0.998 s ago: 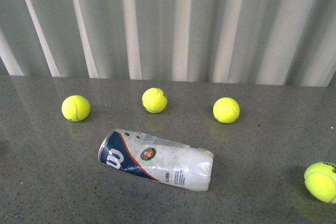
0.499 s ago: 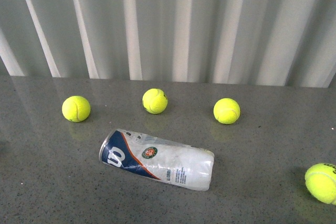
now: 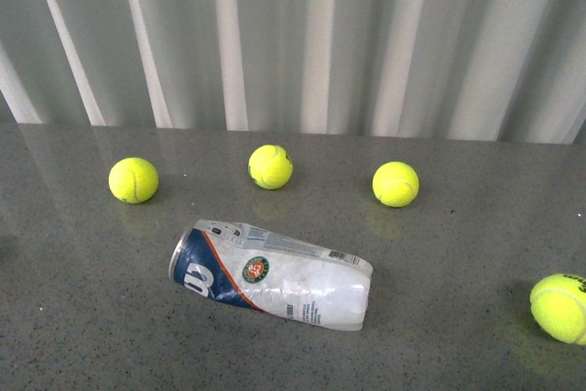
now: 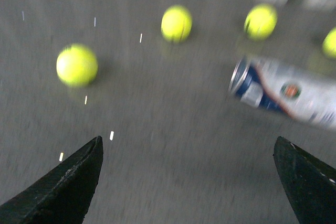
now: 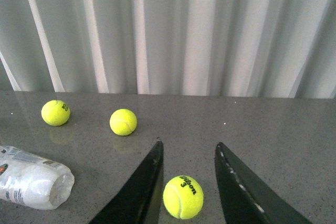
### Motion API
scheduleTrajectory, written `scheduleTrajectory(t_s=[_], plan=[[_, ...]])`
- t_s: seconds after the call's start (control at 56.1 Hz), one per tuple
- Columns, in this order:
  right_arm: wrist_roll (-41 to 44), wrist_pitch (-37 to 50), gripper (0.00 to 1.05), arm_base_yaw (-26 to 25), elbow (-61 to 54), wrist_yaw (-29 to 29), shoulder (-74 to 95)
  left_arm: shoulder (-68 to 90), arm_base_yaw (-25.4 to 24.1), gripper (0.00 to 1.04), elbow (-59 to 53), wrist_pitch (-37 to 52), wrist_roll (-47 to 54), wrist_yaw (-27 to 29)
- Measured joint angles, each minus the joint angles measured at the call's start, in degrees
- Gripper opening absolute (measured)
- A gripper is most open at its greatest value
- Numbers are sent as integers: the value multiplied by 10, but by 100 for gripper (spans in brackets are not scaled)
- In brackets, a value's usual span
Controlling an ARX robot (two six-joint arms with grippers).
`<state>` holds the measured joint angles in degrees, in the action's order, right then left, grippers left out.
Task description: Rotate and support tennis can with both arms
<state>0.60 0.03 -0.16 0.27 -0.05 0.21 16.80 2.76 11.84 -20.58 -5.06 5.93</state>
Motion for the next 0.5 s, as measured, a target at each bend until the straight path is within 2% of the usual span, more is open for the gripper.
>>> scheduleTrajectory(t_s=[0.053,0.214,0.267,0.499], plan=[[0,0,64,0,0,0,0,68,1,98,31,14,8,-7],[0,0,92,0,0,0,0,296,0,98,169,156,60,-38],[-1,0,99,0,0,0,0,370,7,98,217,170,75,-54],[0,0,98,0,0,0,0,657,50,98,344,147,119,-141]])
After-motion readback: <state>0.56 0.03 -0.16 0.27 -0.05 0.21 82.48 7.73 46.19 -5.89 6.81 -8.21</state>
